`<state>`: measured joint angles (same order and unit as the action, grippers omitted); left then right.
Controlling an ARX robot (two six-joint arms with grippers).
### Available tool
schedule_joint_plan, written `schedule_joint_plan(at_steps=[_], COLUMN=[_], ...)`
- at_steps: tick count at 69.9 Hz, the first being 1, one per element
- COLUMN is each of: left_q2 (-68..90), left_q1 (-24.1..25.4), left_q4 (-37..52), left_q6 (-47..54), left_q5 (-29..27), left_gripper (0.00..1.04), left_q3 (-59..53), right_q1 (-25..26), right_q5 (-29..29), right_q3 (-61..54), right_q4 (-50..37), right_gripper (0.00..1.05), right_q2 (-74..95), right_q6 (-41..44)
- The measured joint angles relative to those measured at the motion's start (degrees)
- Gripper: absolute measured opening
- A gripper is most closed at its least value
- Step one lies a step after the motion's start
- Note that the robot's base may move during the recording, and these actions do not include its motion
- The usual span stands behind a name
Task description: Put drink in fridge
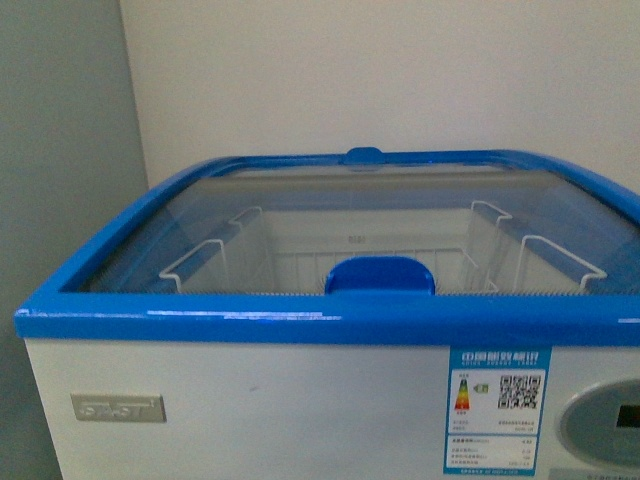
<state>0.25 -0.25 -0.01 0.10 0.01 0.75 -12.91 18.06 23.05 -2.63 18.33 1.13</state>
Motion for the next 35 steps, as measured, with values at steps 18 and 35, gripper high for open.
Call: schedule_joint_plan(at_steps=[18, 35], left_q2=[8.8, 32.8], left_q1=[7.2, 6.1], left_q4=[-6.6, 11.0], left_q6=[-7.2, -5.0], left_q5=[23.8, 39.1], left_gripper=[0.97, 0.97], left_q3=[3.3, 10.5], right_q1=[0.0, -0.1], right_q5=[0.0, 0.1], right_q3=[0.0, 0.0], right_q4=[-0.2, -0.2], right_gripper=[0.37, 0.37], right_q2=[0.0, 0.0], right_q6=[0.0, 0.0])
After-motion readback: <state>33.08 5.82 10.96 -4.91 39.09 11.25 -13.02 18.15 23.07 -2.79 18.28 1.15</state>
